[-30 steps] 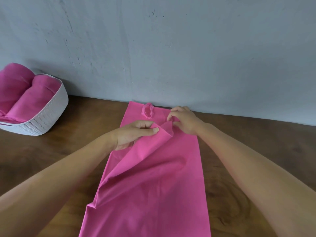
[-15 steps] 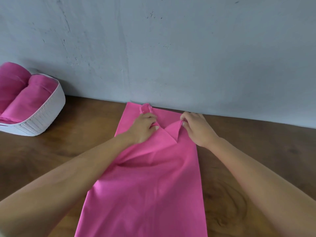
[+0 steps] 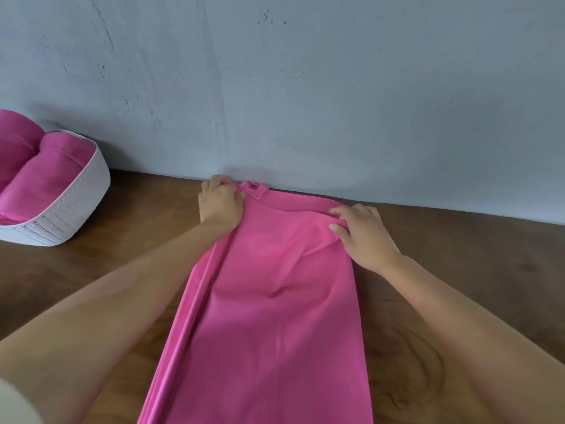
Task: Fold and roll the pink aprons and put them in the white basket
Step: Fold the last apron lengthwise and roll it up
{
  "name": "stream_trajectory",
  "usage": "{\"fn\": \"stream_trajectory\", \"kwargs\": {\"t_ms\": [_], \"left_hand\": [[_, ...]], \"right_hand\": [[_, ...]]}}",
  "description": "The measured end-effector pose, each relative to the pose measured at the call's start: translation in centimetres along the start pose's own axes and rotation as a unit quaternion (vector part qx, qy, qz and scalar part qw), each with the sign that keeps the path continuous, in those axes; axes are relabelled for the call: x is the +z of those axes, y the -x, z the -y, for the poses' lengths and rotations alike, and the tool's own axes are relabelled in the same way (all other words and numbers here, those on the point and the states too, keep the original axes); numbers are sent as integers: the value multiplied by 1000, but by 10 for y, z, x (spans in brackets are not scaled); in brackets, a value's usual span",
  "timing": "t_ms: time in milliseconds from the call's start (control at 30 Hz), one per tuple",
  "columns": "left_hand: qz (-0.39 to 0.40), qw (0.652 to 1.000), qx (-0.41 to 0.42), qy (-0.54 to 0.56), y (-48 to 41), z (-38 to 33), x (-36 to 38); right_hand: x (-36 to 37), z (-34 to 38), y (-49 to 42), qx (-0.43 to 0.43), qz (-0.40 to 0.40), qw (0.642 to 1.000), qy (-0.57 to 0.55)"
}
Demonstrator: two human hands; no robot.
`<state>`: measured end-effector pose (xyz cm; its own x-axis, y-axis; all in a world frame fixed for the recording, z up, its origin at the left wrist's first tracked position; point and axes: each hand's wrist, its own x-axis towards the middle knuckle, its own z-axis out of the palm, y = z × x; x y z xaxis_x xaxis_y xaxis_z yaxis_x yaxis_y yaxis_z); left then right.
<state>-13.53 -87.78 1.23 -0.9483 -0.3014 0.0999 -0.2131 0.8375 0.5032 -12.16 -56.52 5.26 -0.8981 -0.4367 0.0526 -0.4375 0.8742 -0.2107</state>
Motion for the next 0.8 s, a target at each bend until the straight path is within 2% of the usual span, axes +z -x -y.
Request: {"fn": "stream_trajectory", "kwargs": {"t_ms": [167,300,500,633,800], "left_hand": [[19,997,-52,48,-10,16,-7],[61,993,-66,71,-12,6,-24],[89,973,-112,179,-17,15,-34],[84,950,-103,282,-18,24,-41],[131,908,-37,396,-5,25,-78]], "right_hand": [[-4,-3,6,15,42,999,-5],[-6,-6,6,18,31,999,6],[-15,1,9,22,19,999,33],[-22,2,16,17,0,998,64],[-32,5,30,18,-26,996,88]]}}
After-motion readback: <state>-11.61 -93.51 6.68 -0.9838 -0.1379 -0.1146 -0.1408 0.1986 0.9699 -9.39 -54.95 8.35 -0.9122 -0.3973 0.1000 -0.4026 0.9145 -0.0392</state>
